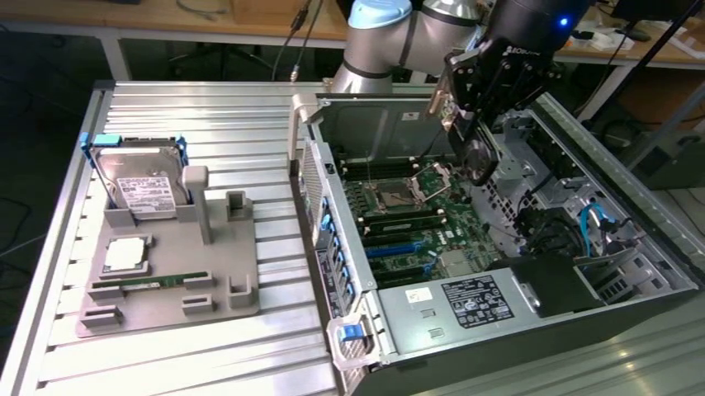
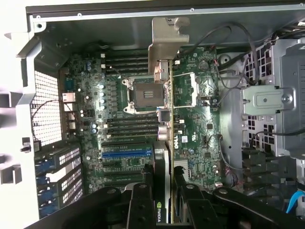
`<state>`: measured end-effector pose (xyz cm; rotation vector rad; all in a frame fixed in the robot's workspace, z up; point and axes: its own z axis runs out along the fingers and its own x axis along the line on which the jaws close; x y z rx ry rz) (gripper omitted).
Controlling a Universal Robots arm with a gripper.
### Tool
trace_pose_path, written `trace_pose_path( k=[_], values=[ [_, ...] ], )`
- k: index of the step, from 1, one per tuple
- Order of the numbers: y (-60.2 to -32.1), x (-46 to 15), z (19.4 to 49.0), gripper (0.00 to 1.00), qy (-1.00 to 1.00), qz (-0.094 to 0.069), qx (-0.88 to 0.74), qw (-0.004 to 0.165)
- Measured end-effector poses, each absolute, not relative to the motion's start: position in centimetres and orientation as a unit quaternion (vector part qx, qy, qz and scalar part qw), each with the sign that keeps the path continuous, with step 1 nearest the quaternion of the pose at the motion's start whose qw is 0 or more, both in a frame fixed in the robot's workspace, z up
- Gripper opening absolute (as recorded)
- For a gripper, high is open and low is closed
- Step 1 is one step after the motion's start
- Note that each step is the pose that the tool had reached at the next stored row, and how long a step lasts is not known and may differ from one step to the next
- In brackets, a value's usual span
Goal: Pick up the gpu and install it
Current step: 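Pick up the gpu and move the gpu toward the slot, then insert the gpu into the slot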
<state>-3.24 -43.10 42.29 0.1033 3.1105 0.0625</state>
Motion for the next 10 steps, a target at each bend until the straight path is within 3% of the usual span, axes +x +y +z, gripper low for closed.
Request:
trace_pose_path(
  k=[10],
  values=[
    [-43.1, -2.65, 42.29, 0.27, 0.999, 0.02, 0.033, 0.014]
  ],
)
